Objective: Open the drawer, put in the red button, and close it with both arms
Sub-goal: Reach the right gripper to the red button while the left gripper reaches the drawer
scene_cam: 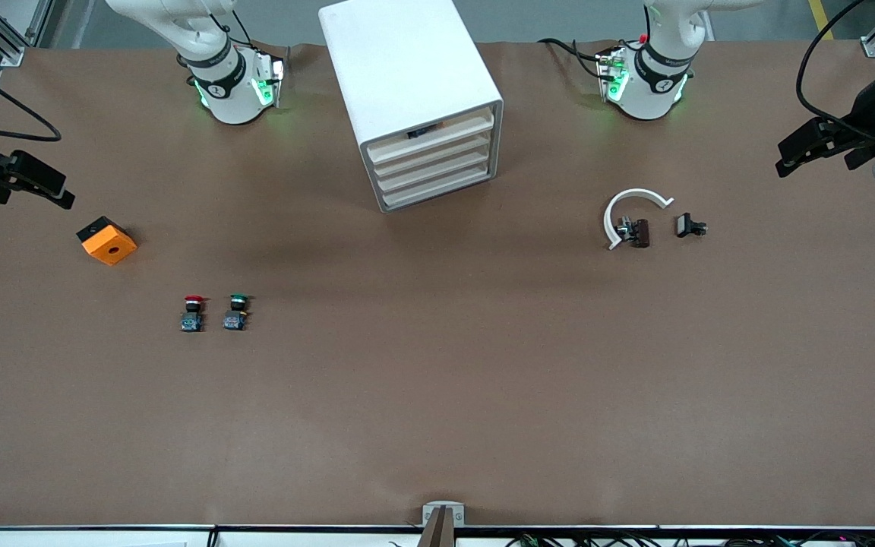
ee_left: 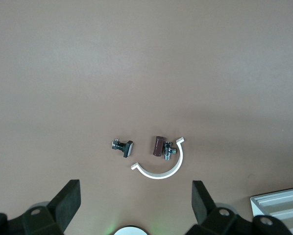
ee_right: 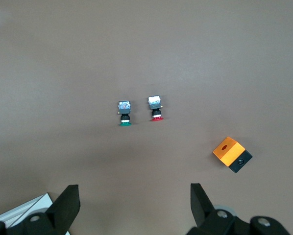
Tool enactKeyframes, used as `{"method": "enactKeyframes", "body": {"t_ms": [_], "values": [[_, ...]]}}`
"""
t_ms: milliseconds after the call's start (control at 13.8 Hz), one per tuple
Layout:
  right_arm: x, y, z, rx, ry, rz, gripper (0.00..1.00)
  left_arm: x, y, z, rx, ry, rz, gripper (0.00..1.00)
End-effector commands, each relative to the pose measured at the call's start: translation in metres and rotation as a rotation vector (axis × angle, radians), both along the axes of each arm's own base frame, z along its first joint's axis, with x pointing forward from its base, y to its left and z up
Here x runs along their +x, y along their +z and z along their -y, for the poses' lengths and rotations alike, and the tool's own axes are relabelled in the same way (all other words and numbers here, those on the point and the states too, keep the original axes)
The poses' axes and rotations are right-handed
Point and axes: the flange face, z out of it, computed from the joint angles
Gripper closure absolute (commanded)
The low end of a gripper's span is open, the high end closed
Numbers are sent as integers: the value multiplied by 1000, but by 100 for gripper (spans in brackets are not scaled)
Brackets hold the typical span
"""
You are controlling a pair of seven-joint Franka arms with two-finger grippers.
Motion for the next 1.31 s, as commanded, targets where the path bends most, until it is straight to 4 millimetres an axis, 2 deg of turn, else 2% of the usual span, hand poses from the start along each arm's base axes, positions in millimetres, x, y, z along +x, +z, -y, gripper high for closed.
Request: {"method": "enactKeyframes", "body": {"t_ms": [0,145,290,435,508,653,798,943,1016,1233], "values": [[-3,7,4,-13,2,8,0,3,4,-1,16,-24,-9,0],[-3,7,3,-13,4,9,0,6,1,-2,14,-21,-13,0],[-3,7,4,-13,2,11,0,35,-11,-7,6,-14,-26,0],[-3,7,4,-13,2,11,0,60,-49,-5,4,-24,-90,0],[-2,5,4,-13,2,8,0,65,-63,0,-1,-32,-112,0],[5,-9,2,-13,5,-18,0,83,-109,9,-4,-31,-190,0],[18,-32,-2,-25,15,-58,0,98,-163,18,-6,-22,-277,0],[24,-45,-4,-32,20,-81,0,102,-205,56,16,110,-345,0],[26,-51,-4,-33,18,-92,0,105,-227,67,50,217,-375,0],[40,-82,-3,-30,22,-146,0,111,-283,122,156,438,-422,0]]}}
